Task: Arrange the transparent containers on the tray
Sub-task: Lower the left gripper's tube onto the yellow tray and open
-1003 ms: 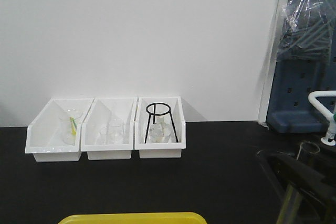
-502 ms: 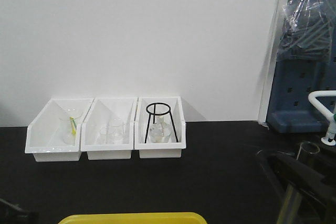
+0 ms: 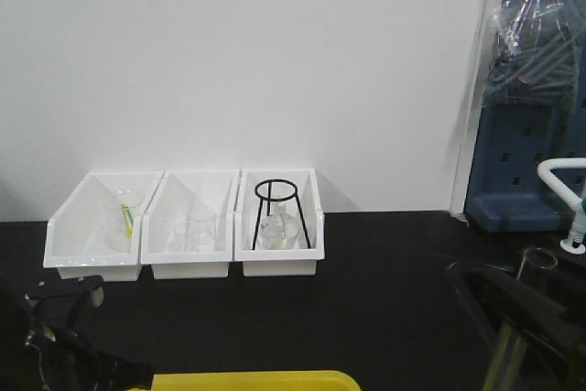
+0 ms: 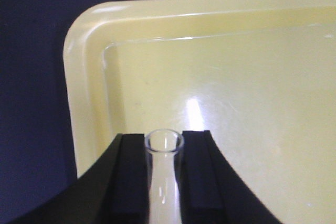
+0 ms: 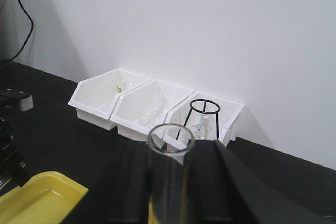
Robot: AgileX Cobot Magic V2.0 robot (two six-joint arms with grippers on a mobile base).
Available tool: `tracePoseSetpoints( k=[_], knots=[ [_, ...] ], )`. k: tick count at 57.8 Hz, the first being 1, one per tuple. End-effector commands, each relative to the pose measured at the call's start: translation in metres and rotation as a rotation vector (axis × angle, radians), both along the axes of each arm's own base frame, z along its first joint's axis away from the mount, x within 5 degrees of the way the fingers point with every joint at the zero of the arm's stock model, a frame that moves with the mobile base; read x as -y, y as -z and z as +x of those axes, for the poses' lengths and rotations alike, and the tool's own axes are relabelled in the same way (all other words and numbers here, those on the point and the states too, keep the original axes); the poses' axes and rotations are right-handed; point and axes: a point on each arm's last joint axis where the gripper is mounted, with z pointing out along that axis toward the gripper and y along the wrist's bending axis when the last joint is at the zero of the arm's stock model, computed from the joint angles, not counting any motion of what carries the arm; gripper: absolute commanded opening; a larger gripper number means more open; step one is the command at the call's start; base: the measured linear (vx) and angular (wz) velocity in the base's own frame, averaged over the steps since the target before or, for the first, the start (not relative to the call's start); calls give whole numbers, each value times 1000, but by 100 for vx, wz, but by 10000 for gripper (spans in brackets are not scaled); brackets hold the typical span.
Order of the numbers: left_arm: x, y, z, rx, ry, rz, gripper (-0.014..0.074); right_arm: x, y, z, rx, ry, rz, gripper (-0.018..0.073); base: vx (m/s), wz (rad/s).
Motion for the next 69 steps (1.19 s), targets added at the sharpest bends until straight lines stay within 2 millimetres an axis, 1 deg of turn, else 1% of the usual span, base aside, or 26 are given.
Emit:
tracePoseSetpoints(
  k=[1, 9, 21, 31, 44, 50, 58, 64, 69],
  knots=[
    [4, -11, 10, 79, -14, -27, -2, 0, -16, -2, 83, -14, 36, -11, 0, 0],
    [4, 3, 16, 55, -19, -19, 0, 0, -15, -2, 77, -12, 32, -11, 0, 0],
    [5, 17, 21, 21, -24, -10, 6, 0, -15, -1, 72, -11, 29, -11, 0, 0],
    [6, 27, 25, 7, -30, -5, 39, 0, -15, -1, 72, -11, 29, -11, 0, 0],
    [6, 40, 28, -15, -34, 3, 147, 0, -15, -1, 72, -11, 29, -11, 0, 0],
    [6, 47, 29, -41, -34, 7, 218, 0, -15, -1, 72, -11, 29, -11, 0, 0],
    [6, 51, 29, -56, -38, 9, 302, 0, -15, -1, 72, -11, 29, -11, 0, 0],
    [6, 50, 30, -42, -41, 8, 339, 0, -15, -1, 72, -11, 29, -11, 0, 0],
    [6, 50, 31, -36, -43, 7, 346, 0, -15, -1, 72, -11, 29, -11, 0, 0]
  ],
)
